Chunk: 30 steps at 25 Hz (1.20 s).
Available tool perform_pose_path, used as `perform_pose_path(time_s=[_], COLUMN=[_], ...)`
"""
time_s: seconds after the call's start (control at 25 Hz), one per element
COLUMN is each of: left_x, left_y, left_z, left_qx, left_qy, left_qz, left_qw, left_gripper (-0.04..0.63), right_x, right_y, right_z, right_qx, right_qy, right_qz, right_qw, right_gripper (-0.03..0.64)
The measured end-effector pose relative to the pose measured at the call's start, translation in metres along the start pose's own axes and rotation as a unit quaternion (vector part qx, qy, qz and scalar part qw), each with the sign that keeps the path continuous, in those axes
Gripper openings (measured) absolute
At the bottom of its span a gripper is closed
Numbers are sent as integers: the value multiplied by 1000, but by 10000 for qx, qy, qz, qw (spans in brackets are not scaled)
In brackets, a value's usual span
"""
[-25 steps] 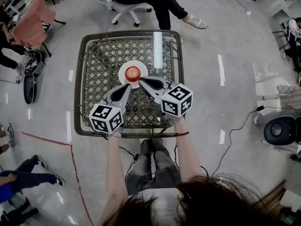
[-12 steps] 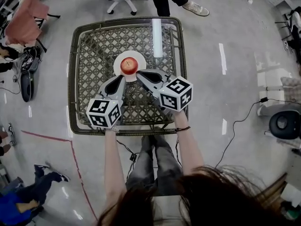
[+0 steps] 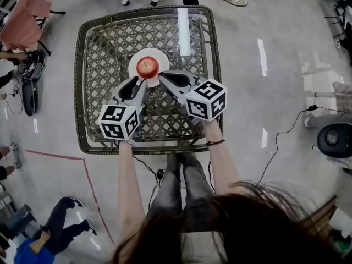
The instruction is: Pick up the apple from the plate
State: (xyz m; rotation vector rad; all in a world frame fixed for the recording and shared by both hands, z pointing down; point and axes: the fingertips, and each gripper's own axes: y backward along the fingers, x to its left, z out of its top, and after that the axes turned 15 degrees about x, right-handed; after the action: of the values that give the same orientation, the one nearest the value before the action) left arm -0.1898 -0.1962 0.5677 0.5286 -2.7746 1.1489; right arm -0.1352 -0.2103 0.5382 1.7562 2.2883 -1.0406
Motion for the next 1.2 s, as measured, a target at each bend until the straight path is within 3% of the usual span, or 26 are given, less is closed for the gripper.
perform_pose_path(time_s=[0.52, 0.8, 1.2], left_x=[13, 17, 15], left_y=[-24, -37, -55], left_z=[-1, -1, 6], left_qx=[117, 131, 166], left_qy=[-279, -452, -905], left_qz=[198, 238, 245], left_qw=[9993, 9986, 9955], left_gripper=[233, 336, 390], right_x=[-21, -31, -40], right_y=[-8, -9, -10], right_z=[-10, -16, -18], right_qx=[57, 98, 135], right_qy=[-112, -124, -136], right_qz=[-37, -33, -2], right_qw=[9999, 9999, 9998], right_gripper=[9, 9, 9])
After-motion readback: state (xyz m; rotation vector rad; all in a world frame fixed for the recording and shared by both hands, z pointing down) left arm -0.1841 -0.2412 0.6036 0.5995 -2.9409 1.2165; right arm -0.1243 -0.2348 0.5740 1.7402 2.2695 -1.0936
